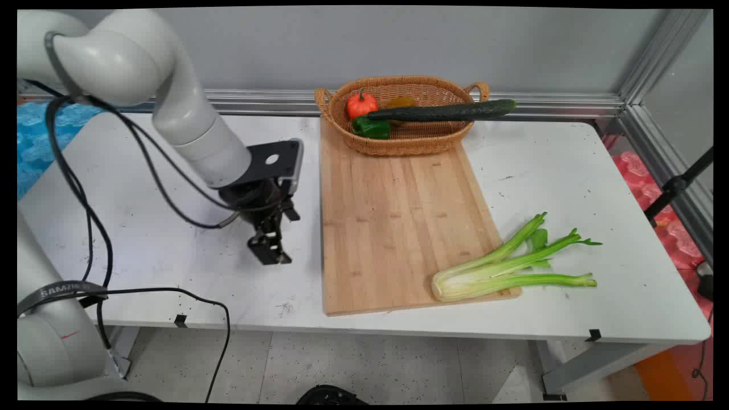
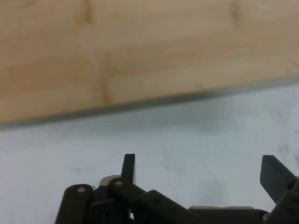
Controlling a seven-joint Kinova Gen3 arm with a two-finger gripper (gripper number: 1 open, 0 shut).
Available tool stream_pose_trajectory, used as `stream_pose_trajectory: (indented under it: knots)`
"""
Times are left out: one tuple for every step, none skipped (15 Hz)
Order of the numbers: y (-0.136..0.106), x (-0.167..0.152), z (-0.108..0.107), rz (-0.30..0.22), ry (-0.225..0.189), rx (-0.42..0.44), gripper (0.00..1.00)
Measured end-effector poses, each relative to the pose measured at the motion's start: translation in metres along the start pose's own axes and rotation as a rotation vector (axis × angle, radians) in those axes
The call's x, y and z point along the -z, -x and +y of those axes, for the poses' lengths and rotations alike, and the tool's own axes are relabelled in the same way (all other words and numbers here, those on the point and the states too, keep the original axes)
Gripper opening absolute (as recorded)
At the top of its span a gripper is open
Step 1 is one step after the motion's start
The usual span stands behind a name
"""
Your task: Pick up the cucumber from the vegetable basket
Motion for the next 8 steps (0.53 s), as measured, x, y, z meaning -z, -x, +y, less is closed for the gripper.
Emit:
stream_pose_trajectory:
  knots:
    - [-0.005, 0.0, -0.005, 0.008, -0.01, -0.002, 1.0]
    - [-0.012, 0.001, -0.013, 0.02, -0.022, -0.002, 1.0]
    - [-0.019, 0.002, -0.021, 0.032, -0.035, -0.001, 1.0]
    - [-0.025, 0.003, -0.027, 0.042, -0.044, 0.001, 1.0]
    - [-0.031, 0.004, -0.034, 0.052, -0.053, 0.003, 1.0]
    - [-0.038, 0.005, -0.043, 0.064, -0.064, 0.006, 1.0]
    - [-0.046, 0.007, -0.053, 0.079, -0.077, 0.01, 1.0]
    - [-0.054, 0.008, -0.062, 0.092, -0.087, 0.014, 1.0]
